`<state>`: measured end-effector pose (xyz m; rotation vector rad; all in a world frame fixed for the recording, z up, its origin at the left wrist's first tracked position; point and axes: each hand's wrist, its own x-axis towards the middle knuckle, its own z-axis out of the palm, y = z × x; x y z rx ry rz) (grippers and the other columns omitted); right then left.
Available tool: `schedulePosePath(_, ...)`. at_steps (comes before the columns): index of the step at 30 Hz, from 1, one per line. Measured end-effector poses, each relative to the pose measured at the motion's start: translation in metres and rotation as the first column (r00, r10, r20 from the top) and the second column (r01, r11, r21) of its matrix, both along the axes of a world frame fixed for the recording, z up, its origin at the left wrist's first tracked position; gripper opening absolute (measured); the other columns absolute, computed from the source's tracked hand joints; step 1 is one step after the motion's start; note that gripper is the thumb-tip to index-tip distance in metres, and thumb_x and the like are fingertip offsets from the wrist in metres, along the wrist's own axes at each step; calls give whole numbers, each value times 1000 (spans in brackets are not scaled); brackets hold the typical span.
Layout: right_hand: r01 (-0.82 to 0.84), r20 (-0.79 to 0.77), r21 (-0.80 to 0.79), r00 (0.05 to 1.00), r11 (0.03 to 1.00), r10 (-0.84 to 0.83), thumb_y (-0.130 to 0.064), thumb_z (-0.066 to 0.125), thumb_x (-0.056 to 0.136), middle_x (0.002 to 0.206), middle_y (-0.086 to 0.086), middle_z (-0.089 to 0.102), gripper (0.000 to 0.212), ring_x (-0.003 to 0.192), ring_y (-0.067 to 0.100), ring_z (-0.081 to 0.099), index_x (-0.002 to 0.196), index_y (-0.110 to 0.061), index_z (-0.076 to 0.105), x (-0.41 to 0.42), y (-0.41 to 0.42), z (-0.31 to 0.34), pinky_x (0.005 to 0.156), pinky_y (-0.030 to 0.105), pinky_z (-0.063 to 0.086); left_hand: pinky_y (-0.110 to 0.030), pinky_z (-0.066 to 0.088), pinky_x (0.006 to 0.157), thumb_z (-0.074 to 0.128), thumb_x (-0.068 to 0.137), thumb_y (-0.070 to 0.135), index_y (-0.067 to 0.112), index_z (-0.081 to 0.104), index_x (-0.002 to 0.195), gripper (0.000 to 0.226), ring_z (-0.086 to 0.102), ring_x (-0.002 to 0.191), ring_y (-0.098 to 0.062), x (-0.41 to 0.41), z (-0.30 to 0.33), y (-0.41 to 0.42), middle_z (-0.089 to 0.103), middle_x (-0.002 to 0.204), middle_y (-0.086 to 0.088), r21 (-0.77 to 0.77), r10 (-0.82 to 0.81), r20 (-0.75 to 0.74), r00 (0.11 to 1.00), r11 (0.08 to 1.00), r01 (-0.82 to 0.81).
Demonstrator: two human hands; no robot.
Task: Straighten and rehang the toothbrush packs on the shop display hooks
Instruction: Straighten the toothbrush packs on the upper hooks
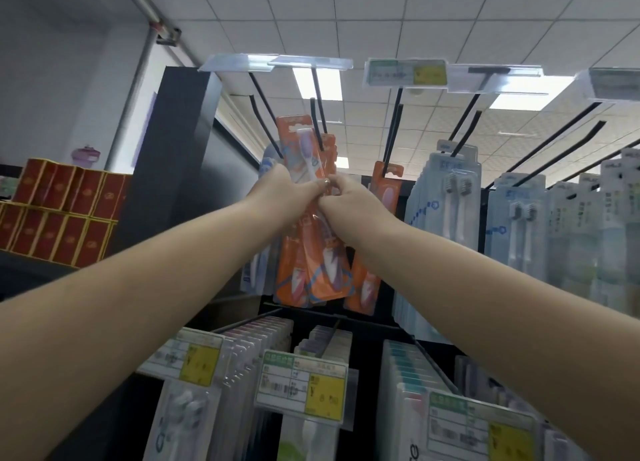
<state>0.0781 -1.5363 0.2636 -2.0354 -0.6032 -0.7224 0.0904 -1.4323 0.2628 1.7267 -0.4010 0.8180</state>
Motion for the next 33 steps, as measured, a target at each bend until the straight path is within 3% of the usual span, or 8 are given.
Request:
schedulePosePath(9,38,18,-86,999,996,-37,-12,47,94,95,-2,53,37,71,5,51,131,-15,40,9,-2,-11,53,12,40,-44,56,79,60,87,36,15,47,122,43,66,88,-25,8,-10,8,63,106,-7,39,-35,-20,999,999,36)
schedulePosePath(14,118,48,-85,992,989,-115,-9,47,92,117,12,57,34,103,26,58,126,-9,43,10,3,-9,73,26,45,-42,55,80,60,87,34,14,48,121,41,66,88,-24,8,-3,6,64,105,-8,116,-24,0,1000,993,24)
schedulePosePath(17,60,-61,-55,996,997,-63,-10,42,96,120,21,53,30,92,20,59,126,-10,42,10,1,-7,73,19,52,-41,55,81,59,88,31,14,48,121,38,65,88,-24,9,2,4,64,104,-8,157,-13,-22,1000,988,16)
schedulePosePath(20,65,-136,-54,988,996,-72,-10,42,95,114,13,55,33,106,28,57,128,-8,38,13,-4,-10,95,39,49,-41,56,79,58,89,31,15,46,122,39,66,86,-24,12,0,4,64,103,-8,173,2,-43,999,985,6)
schedulePosePath(24,127,-110,36,986,991,-123,-5,46,91,90,-2,48,35,81,15,54,124,-15,39,23,-21,-16,79,34,54,-37,56,76,56,89,36,20,47,110,28,68,81,-20,18,-7,8,66,95,-4,166,48,-28,998,985,-42)
schedulePosePath(27,201,-89,55,977,978,-195,-1,43,89,98,2,50,36,78,16,52,123,-11,40,29,-37,-20,61,26,44,-37,56,74,56,89,40,19,44,105,29,67,81,-19,20,-10,8,65,94,-3,172,120,-25,992,979,-114)
schedulePosePath(31,339,-86,57,939,939,-334,-8,47,86,124,12,45,42,106,29,52,127,-10,38,40,-50,-27,83,38,50,-26,48,55,56,89,42,18,42,110,35,61,75,-12,21,-17,6,58,90,3,228,217,17,976,950,-215)
schedulePosePath(33,366,-109,44,927,930,-360,-8,47,86,127,12,43,45,110,31,51,130,-9,36,45,-53,-28,93,43,48,-27,49,57,57,88,42,14,40,117,43,59,80,-14,20,-21,4,56,99,1,257,273,104,956,921,-291)
